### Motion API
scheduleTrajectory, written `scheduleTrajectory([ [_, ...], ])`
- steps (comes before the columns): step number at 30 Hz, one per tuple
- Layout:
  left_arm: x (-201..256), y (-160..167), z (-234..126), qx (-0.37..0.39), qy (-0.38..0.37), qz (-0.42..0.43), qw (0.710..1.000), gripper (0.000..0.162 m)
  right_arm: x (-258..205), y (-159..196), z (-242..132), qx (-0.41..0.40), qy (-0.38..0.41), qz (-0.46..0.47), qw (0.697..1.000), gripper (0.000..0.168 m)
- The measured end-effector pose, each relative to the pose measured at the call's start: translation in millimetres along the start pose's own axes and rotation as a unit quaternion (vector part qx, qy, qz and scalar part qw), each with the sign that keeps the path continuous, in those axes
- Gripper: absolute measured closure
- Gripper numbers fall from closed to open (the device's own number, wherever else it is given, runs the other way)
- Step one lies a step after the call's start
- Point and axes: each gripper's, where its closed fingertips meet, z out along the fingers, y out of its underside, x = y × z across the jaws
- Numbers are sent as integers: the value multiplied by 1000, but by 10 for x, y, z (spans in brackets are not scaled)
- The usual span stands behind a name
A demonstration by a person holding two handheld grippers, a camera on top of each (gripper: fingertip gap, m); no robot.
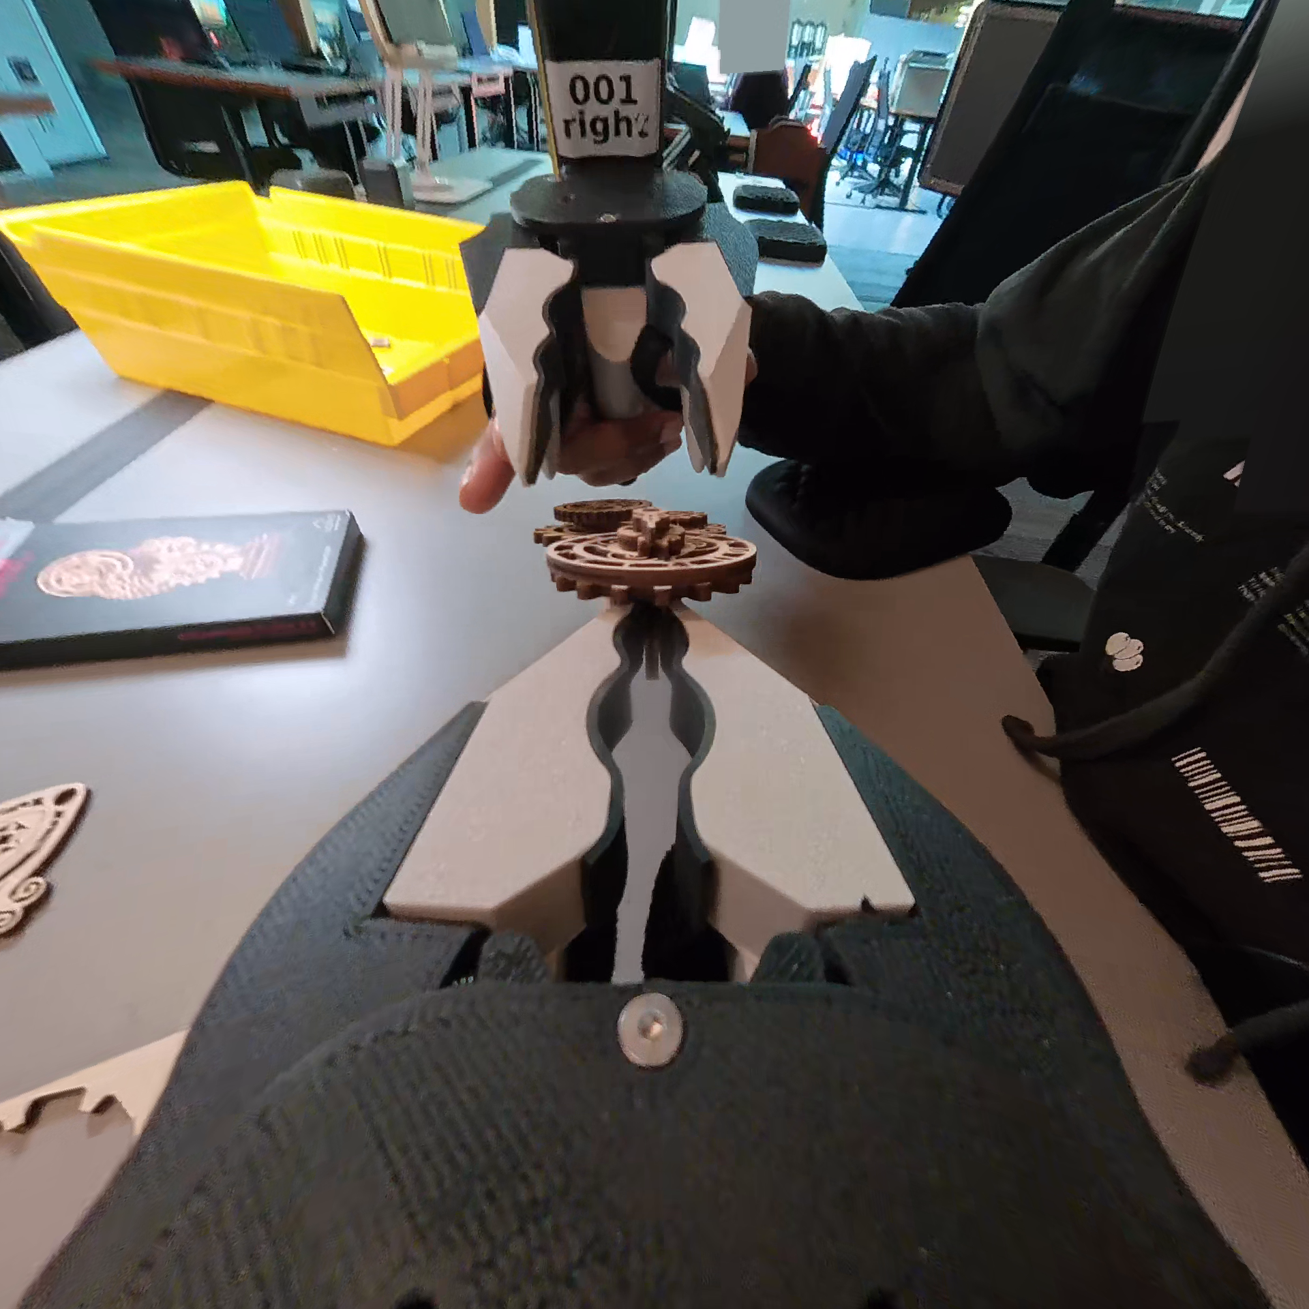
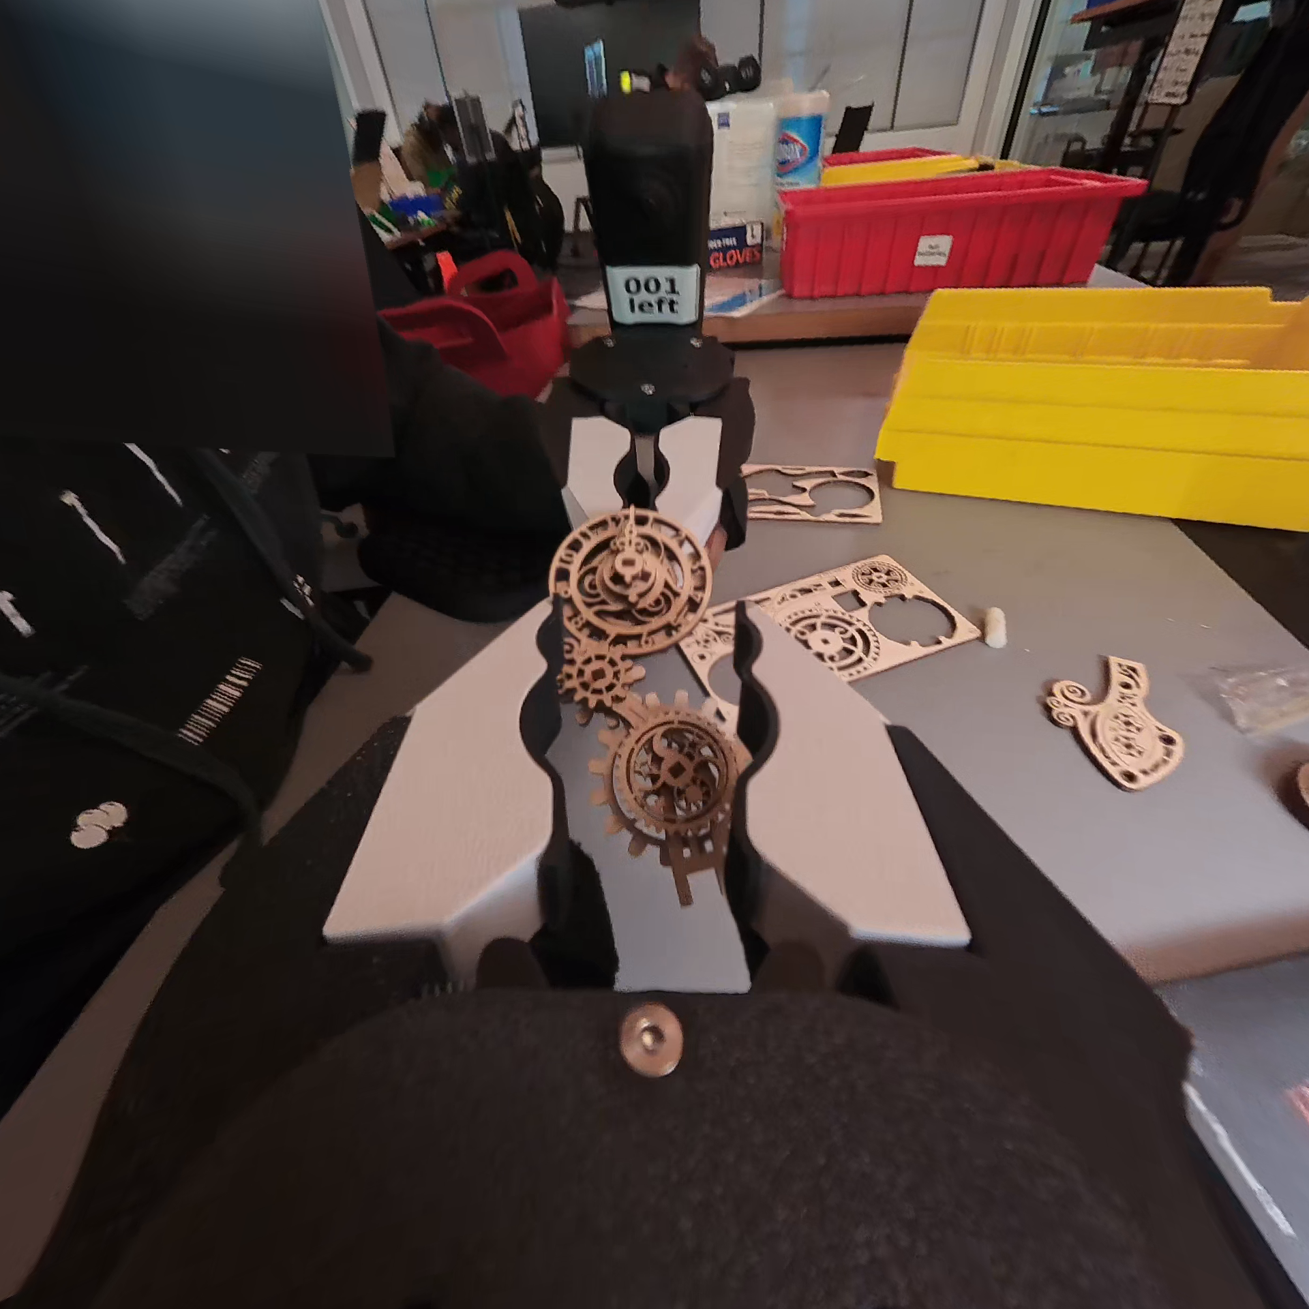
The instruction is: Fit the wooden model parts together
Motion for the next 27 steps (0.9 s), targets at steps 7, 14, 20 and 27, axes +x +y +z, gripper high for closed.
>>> scheduleTrajectory([
  [7, -17, -30, -28, 24, -4, 29, 999, 161, 17, 180, -2, -74, 44, -42, 995, 101],
  [14, -6, -41, -31, 39, -11, 62, 997, 161, -11, 304, 92, -124, 59, -83, 987, 109],
  [20, -78, -71, -55, 52, -44, 87, 994, 161, 10, 256, 95, -138, 92, -99, 981, 117],
  [27, -58, -95, -82, 69, -40, 93, 992, 161, 5, 177, 91, -126, 102, -98, 982, 110],
])
